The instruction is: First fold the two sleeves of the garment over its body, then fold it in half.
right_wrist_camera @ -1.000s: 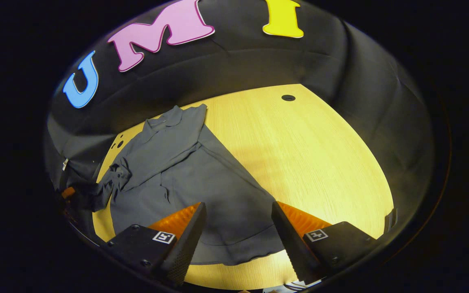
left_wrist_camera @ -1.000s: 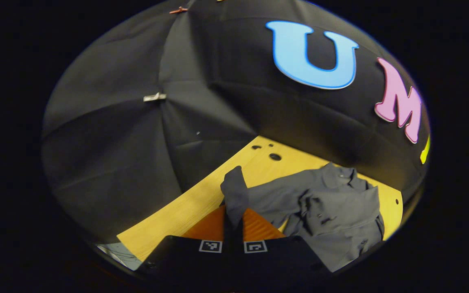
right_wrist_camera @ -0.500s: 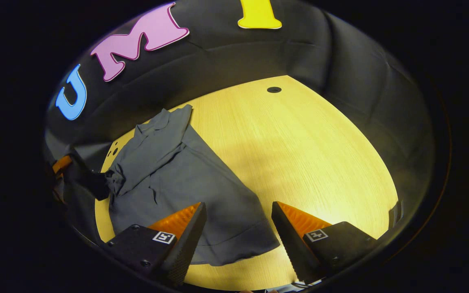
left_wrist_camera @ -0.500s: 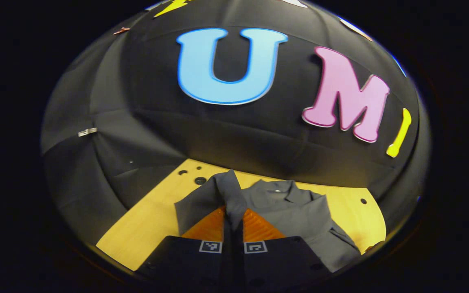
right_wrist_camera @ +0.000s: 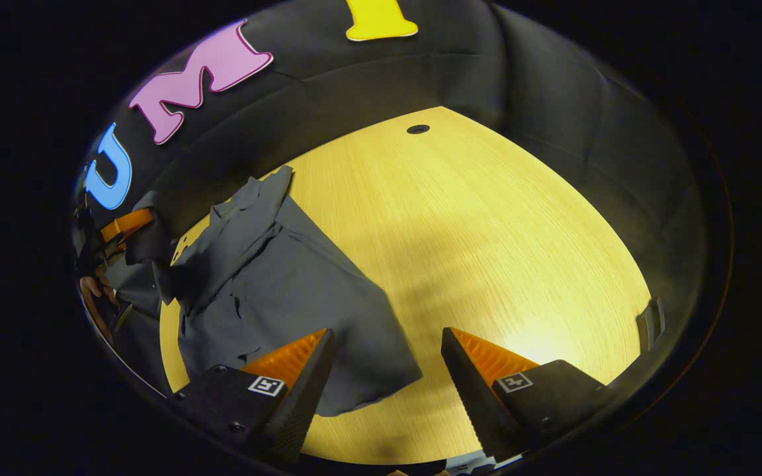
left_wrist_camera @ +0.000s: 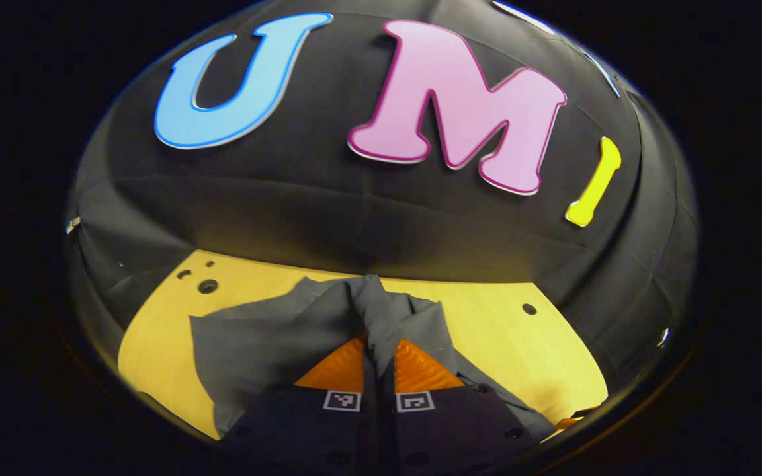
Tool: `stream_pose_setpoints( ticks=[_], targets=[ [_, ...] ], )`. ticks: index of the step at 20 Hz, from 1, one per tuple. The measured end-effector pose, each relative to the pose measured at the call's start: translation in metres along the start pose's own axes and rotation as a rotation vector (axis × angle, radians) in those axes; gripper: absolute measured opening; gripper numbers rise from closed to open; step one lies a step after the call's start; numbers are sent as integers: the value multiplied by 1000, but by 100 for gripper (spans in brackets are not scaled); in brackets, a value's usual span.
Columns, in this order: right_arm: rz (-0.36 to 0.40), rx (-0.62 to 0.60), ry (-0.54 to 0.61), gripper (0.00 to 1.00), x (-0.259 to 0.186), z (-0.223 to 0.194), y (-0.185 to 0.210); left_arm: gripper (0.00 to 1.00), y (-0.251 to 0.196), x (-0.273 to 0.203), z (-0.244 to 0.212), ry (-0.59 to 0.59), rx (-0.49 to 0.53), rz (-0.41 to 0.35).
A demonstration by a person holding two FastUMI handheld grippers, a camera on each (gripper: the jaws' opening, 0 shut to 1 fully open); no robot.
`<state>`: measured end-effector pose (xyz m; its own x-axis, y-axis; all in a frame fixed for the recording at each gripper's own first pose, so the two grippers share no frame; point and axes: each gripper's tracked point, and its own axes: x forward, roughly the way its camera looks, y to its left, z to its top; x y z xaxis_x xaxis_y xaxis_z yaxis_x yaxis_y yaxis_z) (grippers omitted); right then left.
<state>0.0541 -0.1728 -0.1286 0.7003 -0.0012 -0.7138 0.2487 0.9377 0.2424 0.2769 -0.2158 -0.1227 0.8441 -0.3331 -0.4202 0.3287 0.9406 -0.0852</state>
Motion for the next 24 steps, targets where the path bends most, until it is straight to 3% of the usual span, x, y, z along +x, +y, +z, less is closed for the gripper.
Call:
stream_pose_setpoints(
  ticks=[5,10,12,14,20,22,24],
  targets=[
    [-3,14,16,99,0,-7,-14,5,-50,44,-26,82,57,-62],
    [7,-2,47,99,5,-11,-17,10,-68,82,-60,177,139,-26],
    [18,-11,59,99,9,-10,-14,16,-75,91,-69,194,145,-25],
    [32,-21,69,99,13,-8,-10,16,-77,94,-73,198,132,-26],
    [58,-58,86,99,20,-3,0,89,-54,65,-64,149,96,3],
    [66,-71,95,99,25,-4,6,98,-30,39,-67,137,80,29],
    [76,-71,114,99,28,-9,13,98,1,5,-78,135,68,63]
  ],
)
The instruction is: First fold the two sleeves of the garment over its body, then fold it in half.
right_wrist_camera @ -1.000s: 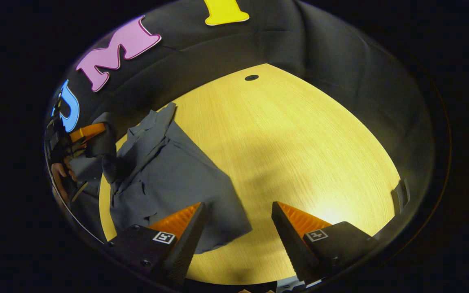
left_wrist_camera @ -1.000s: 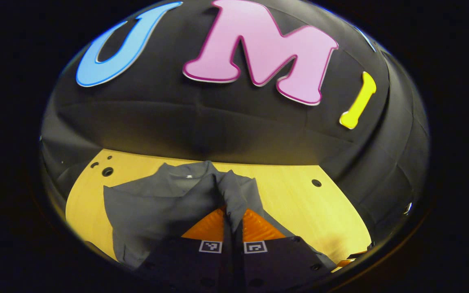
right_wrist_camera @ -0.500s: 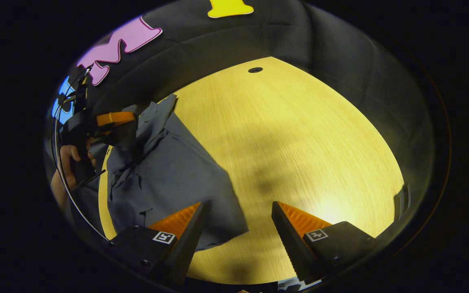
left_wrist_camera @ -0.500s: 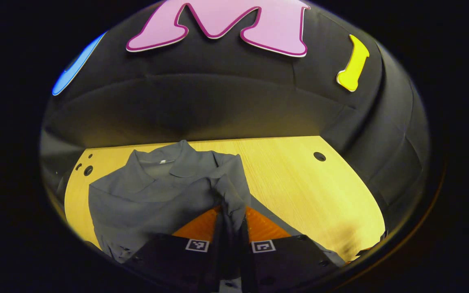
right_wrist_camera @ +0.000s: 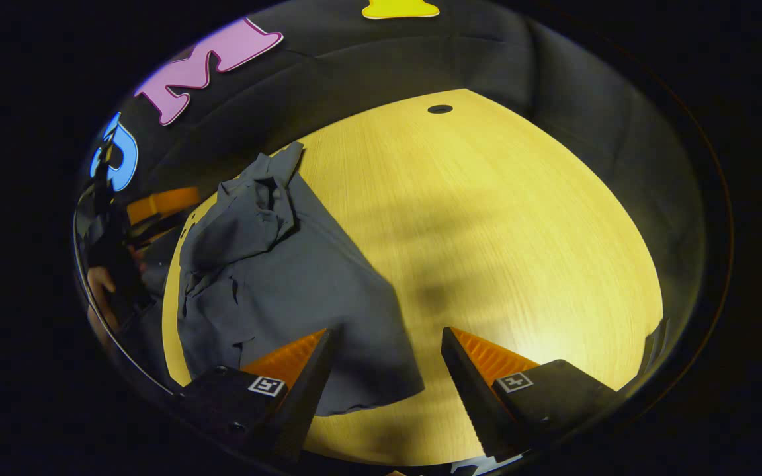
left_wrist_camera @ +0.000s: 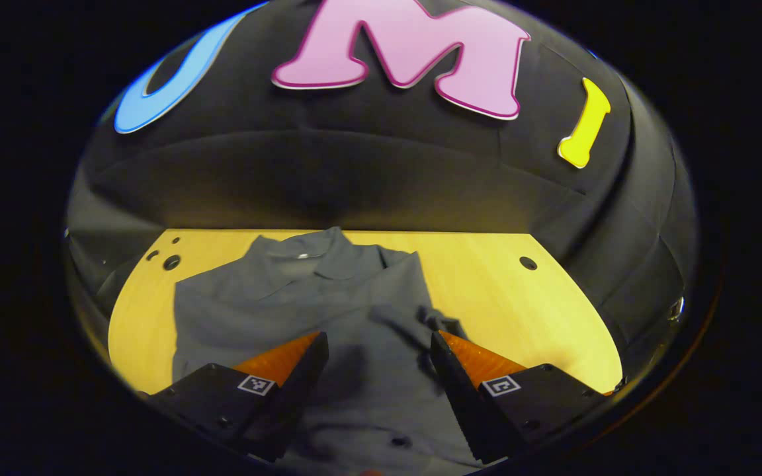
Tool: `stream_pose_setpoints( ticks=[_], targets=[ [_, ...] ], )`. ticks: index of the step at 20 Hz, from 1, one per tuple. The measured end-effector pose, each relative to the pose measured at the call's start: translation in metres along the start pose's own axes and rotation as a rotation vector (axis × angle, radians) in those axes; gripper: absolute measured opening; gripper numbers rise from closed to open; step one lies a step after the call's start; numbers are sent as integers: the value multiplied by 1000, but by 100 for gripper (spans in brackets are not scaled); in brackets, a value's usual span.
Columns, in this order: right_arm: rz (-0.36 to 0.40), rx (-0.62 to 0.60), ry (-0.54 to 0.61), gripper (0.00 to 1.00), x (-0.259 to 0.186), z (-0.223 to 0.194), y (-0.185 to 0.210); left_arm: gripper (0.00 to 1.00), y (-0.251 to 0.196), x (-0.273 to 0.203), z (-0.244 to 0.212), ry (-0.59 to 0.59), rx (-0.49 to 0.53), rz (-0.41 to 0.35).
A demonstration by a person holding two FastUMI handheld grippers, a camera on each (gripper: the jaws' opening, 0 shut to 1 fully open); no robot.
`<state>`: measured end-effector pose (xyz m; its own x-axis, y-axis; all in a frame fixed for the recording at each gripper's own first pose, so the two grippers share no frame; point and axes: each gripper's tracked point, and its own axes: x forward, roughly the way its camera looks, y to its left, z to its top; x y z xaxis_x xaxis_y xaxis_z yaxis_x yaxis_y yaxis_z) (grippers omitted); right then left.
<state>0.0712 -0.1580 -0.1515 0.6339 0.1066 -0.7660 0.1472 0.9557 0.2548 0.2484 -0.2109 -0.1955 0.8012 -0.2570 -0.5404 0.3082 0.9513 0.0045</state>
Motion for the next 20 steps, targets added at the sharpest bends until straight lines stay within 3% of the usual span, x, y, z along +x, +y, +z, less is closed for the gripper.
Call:
stream_pose_setpoints(
  ticks=[6,9,14,19,20],
  targets=[
    [-42,-73,48,99,12,-13,-1,97,115,-98,-90,70,17,132],
    [-60,-119,74,99,17,-25,1,97,155,-138,-145,140,-24,185],
    [-88,-191,107,99,23,-43,22,97,193,-174,-211,208,-80,242],
    [-75,-270,149,99,23,-59,52,97,199,-194,-255,254,-120,251],
    [-74,-290,154,99,22,-64,60,93,196,-196,-261,260,-126,245]
  ],
)
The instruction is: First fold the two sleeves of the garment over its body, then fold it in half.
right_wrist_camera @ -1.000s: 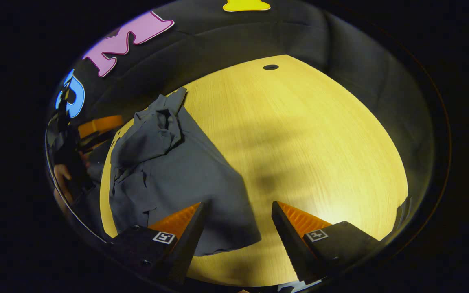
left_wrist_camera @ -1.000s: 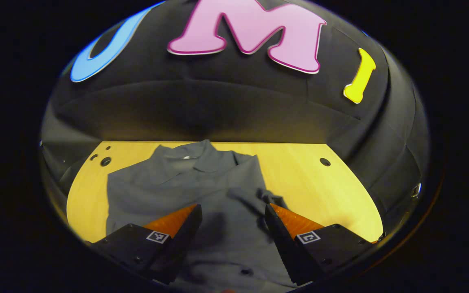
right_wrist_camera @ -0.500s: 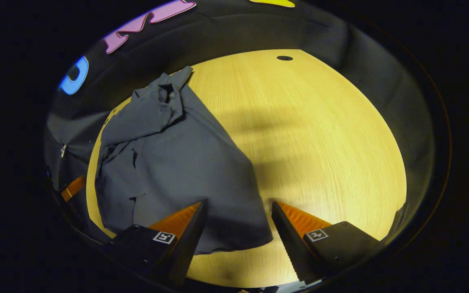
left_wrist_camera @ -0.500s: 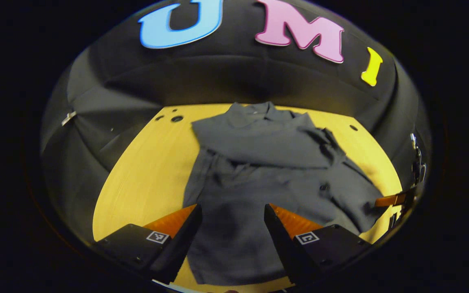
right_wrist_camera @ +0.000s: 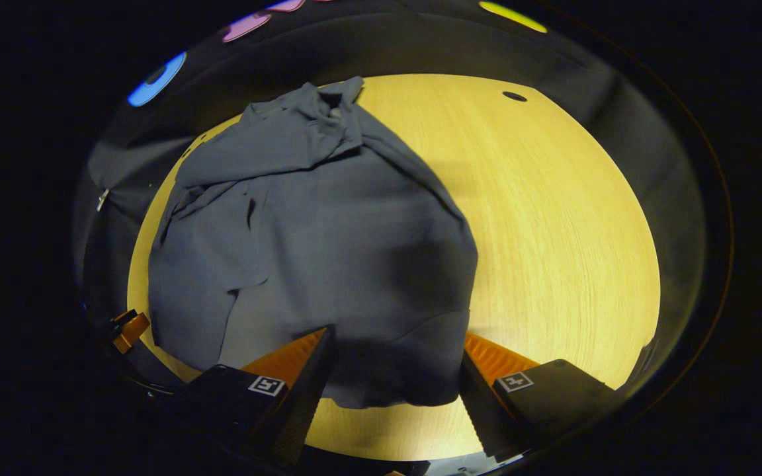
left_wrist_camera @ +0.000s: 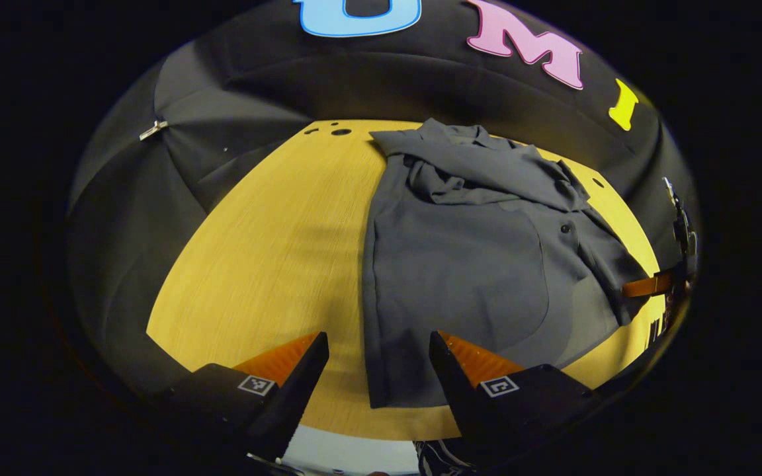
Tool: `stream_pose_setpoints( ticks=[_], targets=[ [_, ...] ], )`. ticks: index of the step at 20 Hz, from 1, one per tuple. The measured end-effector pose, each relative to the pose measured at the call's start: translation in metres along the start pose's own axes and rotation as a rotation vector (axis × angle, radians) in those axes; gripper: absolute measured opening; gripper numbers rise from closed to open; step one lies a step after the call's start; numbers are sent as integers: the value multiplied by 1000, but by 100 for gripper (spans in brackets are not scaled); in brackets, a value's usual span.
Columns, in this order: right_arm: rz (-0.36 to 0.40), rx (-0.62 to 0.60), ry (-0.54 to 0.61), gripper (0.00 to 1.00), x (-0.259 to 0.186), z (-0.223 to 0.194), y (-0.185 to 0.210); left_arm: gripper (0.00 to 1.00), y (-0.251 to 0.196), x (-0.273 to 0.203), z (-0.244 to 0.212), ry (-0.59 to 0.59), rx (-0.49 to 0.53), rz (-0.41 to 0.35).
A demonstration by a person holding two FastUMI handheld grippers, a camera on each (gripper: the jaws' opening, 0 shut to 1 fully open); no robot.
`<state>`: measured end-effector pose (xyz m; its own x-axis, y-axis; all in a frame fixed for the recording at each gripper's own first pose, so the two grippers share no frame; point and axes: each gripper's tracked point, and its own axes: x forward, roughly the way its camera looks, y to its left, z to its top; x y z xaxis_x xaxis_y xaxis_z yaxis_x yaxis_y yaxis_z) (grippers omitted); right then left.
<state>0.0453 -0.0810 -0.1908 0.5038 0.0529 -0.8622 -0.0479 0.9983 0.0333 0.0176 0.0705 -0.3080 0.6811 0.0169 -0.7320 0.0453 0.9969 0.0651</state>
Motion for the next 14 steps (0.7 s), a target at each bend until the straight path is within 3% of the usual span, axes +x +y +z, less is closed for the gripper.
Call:
stream_pose_setpoints(
  ticks=[3,7,11,14],
  targets=[
    [0,-45,13,99,6,0,23,97,-4,3,-9,1,-13,-18],
    [-56,-98,25,99,8,-4,22,96,-10,10,-12,23,-49,-22],
    [-68,-69,32,97,9,-5,26,95,-23,21,-16,47,-11,-5],
    [-62,-67,43,82,9,-5,33,93,-30,22,-17,41,33,13]
  ],
)
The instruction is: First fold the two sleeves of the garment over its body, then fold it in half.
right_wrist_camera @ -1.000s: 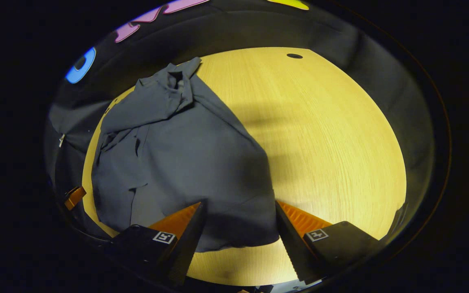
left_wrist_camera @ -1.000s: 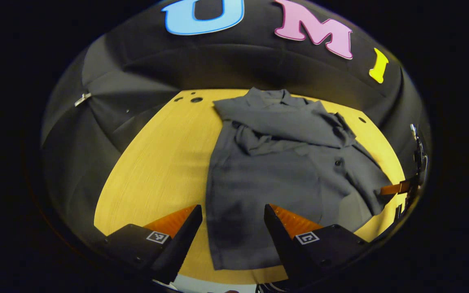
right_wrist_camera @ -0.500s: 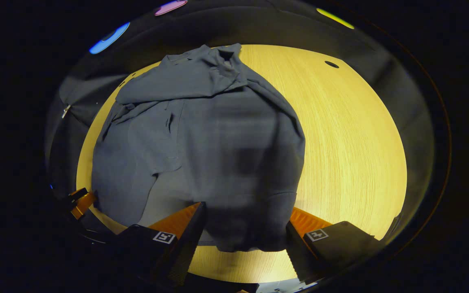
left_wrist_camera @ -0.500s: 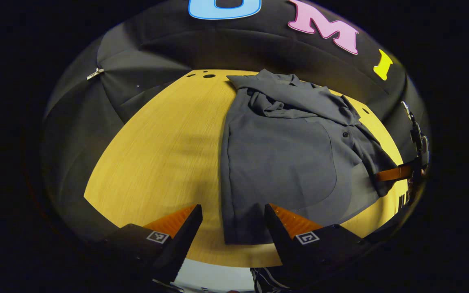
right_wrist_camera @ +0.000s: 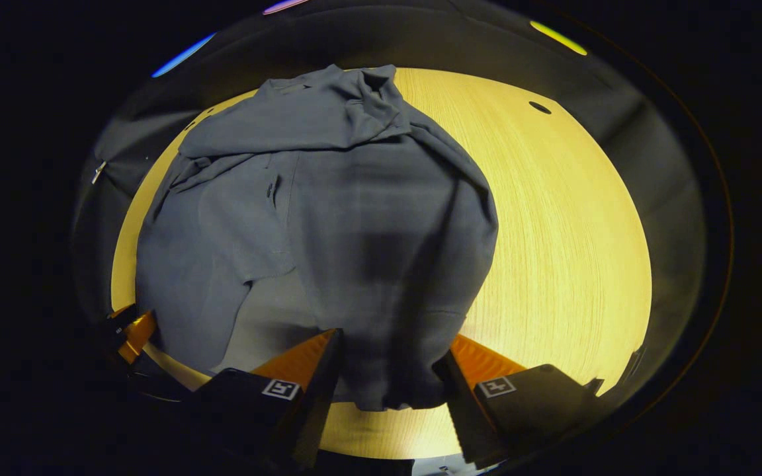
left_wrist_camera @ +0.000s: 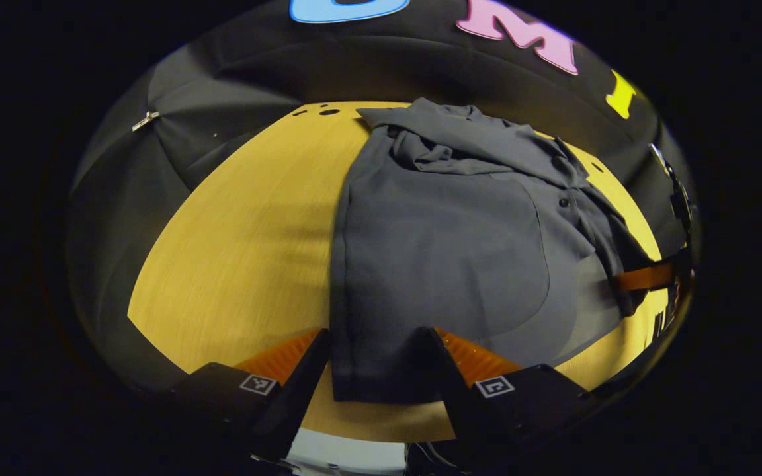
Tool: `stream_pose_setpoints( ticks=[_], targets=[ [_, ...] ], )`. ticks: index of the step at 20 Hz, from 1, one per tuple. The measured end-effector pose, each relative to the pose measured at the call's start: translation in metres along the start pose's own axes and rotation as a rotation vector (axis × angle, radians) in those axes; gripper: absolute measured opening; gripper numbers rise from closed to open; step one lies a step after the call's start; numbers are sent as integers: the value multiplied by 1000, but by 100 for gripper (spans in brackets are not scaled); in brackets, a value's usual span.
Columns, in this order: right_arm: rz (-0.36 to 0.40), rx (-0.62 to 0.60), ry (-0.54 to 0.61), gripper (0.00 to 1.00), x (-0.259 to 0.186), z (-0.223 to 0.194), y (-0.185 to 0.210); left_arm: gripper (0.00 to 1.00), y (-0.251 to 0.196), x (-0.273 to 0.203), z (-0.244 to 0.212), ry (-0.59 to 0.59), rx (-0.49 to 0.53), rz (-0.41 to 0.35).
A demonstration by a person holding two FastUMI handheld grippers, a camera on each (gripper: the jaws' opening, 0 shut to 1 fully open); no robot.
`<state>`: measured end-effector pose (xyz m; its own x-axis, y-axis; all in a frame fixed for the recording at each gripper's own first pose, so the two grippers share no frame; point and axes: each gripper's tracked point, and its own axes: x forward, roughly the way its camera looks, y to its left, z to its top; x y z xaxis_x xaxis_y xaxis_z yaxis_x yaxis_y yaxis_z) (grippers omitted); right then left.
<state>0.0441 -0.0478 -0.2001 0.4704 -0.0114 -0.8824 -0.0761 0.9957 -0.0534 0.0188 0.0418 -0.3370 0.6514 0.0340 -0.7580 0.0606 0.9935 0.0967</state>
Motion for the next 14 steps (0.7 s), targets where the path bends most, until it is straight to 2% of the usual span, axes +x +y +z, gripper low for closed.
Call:
stream_pose_setpoints(
  ticks=[1,2,3,5,8,9,10,14],
  targets=[
    [6,2,2,78,1,1,2,86,-4,1,-2,5,-5,-6],
    [9,10,5,60,1,0,6,87,-6,0,-2,4,-17,-9],
    [19,12,10,42,2,1,10,81,-8,0,-3,10,-27,-8],
    [33,20,14,28,2,1,13,72,-14,0,1,4,-32,-23],
    [83,23,32,12,2,1,17,26,-26,1,4,-3,-40,-55],
    [95,27,28,10,1,3,16,11,-26,2,5,-2,-46,-50],
    [108,27,35,6,1,2,16,8,-28,3,6,4,-46,-58],
    [118,55,11,6,-6,9,13,6,-27,-3,11,21,-90,-92]
  ],
)
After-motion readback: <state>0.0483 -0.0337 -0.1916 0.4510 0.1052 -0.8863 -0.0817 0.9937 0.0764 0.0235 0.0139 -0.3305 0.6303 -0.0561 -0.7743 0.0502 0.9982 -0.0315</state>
